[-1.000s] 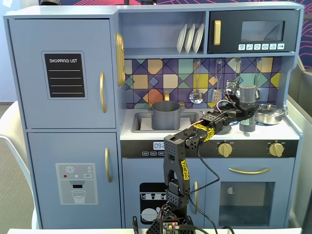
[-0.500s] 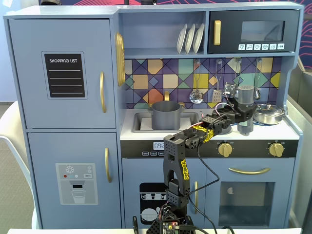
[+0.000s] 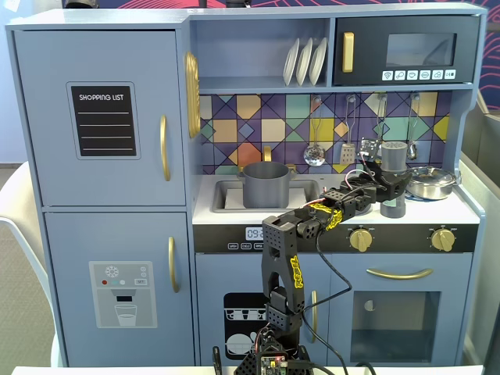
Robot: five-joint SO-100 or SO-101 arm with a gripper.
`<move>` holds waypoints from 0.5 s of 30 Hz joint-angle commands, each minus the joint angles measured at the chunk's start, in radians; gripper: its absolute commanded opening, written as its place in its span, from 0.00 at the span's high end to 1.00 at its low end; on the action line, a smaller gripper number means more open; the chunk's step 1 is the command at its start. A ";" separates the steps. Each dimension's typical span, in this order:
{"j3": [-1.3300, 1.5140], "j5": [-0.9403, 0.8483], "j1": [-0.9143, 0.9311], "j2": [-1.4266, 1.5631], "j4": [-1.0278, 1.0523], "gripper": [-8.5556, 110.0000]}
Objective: Put salt in the gray recipient
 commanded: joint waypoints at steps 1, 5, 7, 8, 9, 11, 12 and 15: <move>-0.003 -0.023 -0.003 0.043 -0.032 0.93; 0.014 -0.025 0.008 0.052 -0.034 0.88; 0.021 0.009 0.014 0.060 -0.044 0.78; 0.028 0.026 0.020 0.063 -0.058 0.72; 0.031 0.040 0.025 0.066 -0.069 0.68; 0.037 0.049 0.034 0.075 -0.081 0.59; 0.038 0.049 0.037 0.078 -0.084 0.57; 0.040 0.043 0.040 0.094 -0.087 0.53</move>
